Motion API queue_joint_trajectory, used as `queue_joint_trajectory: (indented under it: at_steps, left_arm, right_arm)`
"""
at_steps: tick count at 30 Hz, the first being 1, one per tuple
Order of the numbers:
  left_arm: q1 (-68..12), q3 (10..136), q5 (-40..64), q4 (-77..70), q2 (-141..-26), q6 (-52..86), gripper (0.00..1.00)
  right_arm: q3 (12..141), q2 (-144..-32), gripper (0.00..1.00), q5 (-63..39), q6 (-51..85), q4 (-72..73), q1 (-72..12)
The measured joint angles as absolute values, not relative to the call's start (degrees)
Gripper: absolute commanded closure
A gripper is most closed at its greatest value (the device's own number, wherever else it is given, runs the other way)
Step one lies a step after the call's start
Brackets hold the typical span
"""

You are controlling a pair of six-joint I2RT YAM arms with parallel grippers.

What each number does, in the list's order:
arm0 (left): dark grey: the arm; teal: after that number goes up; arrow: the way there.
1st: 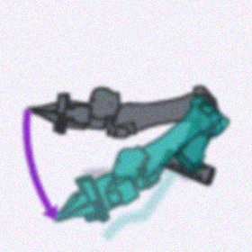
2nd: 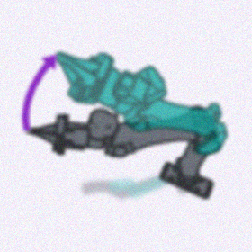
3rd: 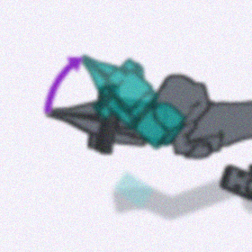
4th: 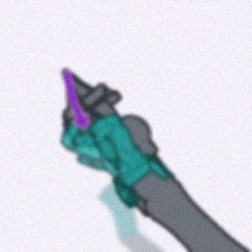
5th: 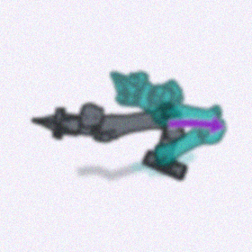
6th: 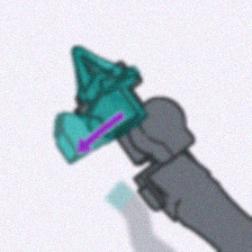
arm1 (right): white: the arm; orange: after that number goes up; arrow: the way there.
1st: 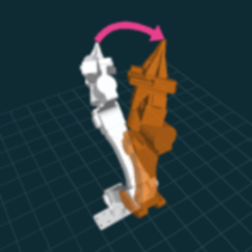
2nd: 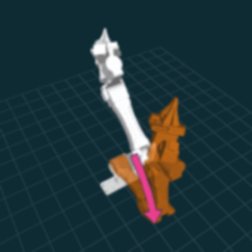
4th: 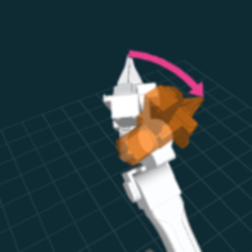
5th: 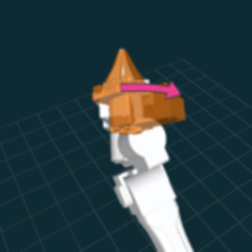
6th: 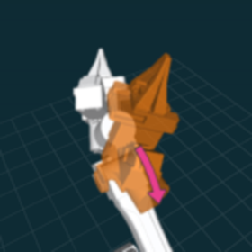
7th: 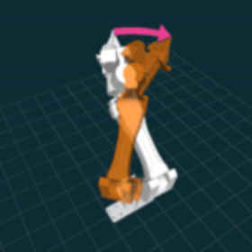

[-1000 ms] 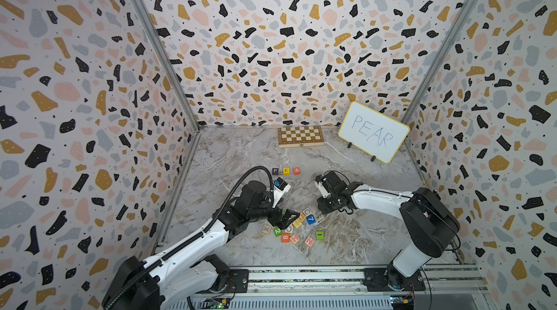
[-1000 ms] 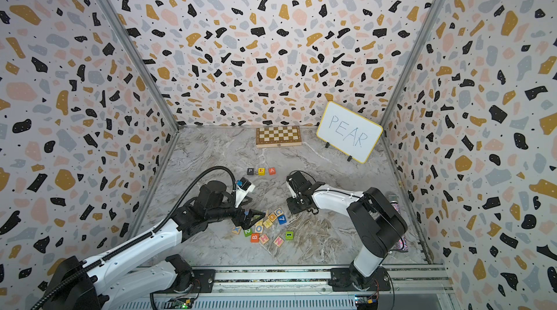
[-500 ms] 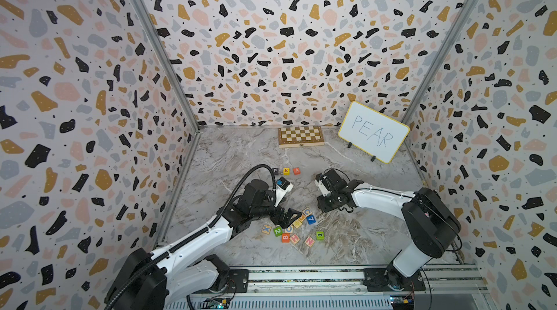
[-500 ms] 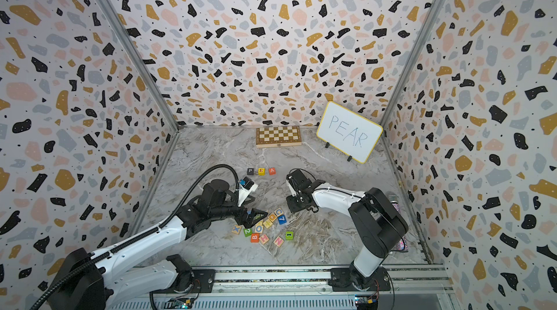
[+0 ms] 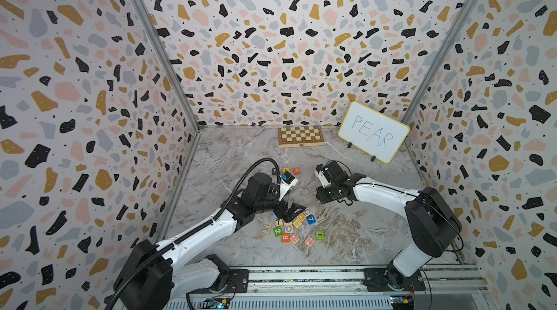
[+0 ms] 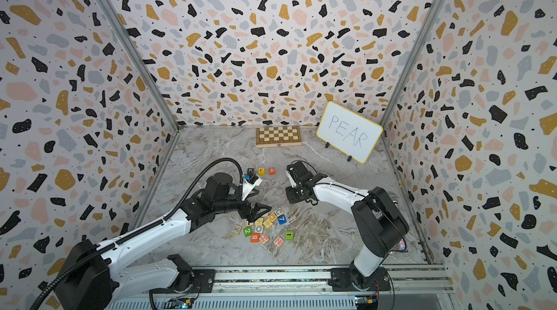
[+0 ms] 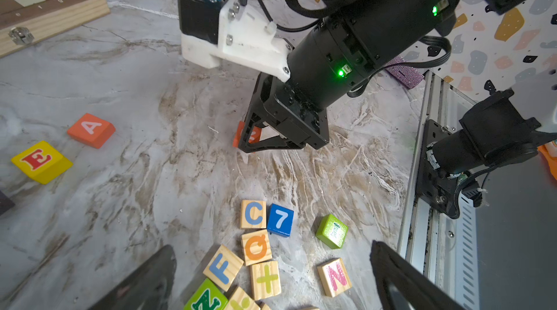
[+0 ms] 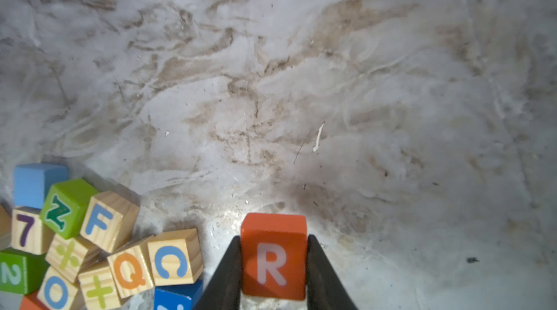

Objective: Spell the uppercase word “pear” with letter blocks
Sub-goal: Pick up the letter block from the center of the board, then place the letter block at the center of the board.

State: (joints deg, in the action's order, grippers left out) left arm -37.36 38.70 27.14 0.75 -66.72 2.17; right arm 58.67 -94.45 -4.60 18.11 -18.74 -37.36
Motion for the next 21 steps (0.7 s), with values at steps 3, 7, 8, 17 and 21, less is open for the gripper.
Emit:
queue_joint_trajectory:
  at_steps: [3, 7, 8, 17, 21]
  left_arm:
    - [-37.17, 40.77, 27.11, 0.69, -67.92, 1.13, 0.01]
    - [-35.38, 43.42, 28.32, -0.58, -69.67, 0.73, 0.01]
    - [-34.54, 44.29, 28.58, -0.82, -70.32, 0.75, 0.01]
    - [-28.64, 49.41, 29.56, -3.16, -74.08, 0.84, 0.01]
    - [-26.63, 50.43, 29.43, -4.03, -75.61, 1.58, 0.01]
  right_arm:
    - [60.8, -94.91, 0.81, -4.75, 18.04, -18.48, -36.47]
    - [63.79, -96.62, 0.81, -5.15, 17.69, -17.96, -35.18]
    - [64.62, -97.27, 0.81, -5.26, 17.65, -17.89, -34.79]
    - [72.23, -104.05, 0.82, -6.22, 17.74, -17.47, -31.09]
    - [75.72, -106.96, 0.82, -6.24, 17.87, -17.5, -30.52]
